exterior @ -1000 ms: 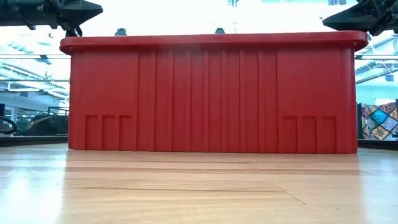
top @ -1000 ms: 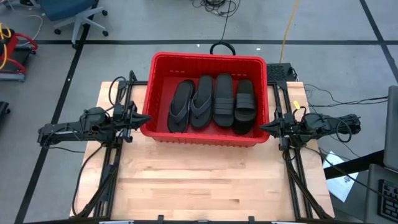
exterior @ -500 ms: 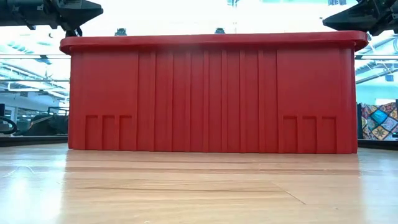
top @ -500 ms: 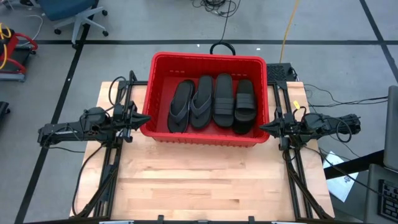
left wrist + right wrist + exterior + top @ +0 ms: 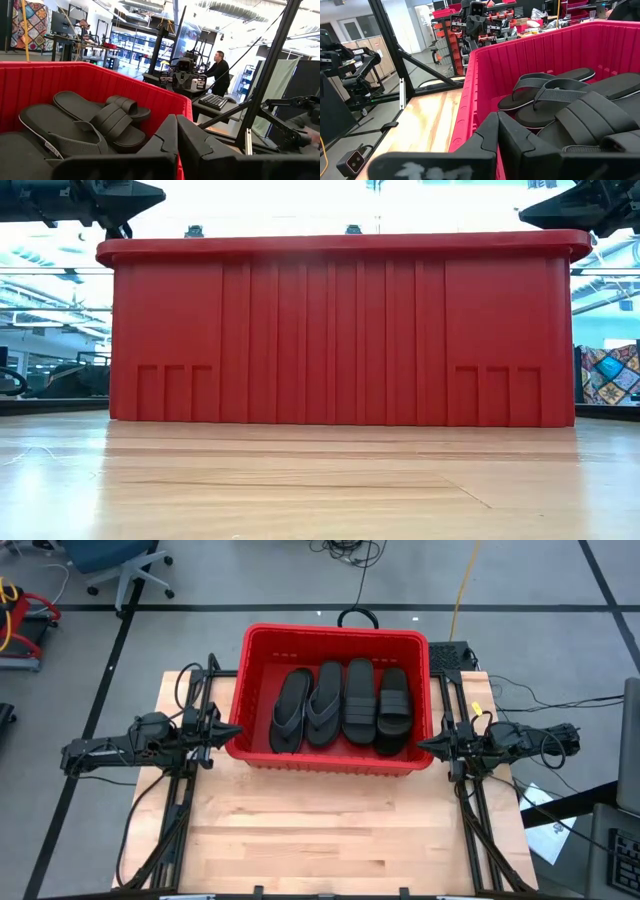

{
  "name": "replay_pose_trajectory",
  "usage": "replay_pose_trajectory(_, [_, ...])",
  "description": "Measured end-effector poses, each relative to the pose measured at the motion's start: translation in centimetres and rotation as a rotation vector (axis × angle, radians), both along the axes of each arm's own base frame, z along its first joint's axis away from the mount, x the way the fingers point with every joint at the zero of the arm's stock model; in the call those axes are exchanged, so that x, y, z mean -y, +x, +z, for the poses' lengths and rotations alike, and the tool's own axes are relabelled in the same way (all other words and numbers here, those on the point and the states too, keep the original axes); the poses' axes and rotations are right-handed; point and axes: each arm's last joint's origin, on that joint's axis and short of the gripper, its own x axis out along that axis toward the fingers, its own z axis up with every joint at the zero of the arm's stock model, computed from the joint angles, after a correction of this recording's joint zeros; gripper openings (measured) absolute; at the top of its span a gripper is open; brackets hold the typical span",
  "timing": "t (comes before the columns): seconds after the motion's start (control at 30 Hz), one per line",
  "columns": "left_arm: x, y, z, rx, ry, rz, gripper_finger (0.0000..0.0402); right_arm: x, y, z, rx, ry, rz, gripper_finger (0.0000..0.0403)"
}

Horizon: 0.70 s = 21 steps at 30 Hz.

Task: Pick and place slides into bin
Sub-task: Return to Home Position

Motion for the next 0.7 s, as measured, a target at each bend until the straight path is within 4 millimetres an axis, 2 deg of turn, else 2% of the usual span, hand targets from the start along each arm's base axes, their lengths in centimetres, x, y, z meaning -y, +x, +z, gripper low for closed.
replay_pose_trajectory(0.37, [0.00,0.00,0.00,0.000,0.000,0.000,0.0028,0.00,0.00,0.00,0.000,0.000,0.000,0.0000])
replay_pose_trajectory(0.7, [0.00,0.00,0.00,0.000,0.000,0.000,0.0009,0.00,0.00,0.00,0.000,0.000,0.000,0.0000])
